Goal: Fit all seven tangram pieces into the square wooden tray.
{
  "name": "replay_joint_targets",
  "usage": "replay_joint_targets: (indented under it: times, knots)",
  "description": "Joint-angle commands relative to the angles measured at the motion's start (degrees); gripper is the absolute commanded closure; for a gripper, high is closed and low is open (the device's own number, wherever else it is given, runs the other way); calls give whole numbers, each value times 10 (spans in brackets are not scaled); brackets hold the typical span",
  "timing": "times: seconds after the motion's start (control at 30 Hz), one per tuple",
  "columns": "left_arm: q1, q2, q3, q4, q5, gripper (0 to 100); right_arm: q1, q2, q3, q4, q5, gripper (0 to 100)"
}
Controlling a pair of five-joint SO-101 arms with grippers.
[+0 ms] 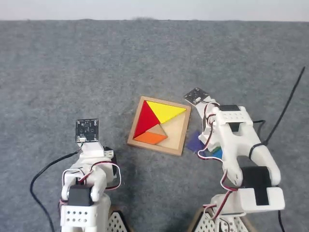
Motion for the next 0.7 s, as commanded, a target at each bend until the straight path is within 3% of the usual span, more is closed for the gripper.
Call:
replay_joint_targets:
  times: [0.0,0.37,0.67]
  knots:
    - [-4,-11,-7,3,-9,986,0,-12,-15,0,-16,944]
    - [-4,-11,-7,3,-9,986,-22,-166,-20,59,-17,943]
    - [-4,-11,-7,3,-9,986,-160,-182,-78,65,-75,944]
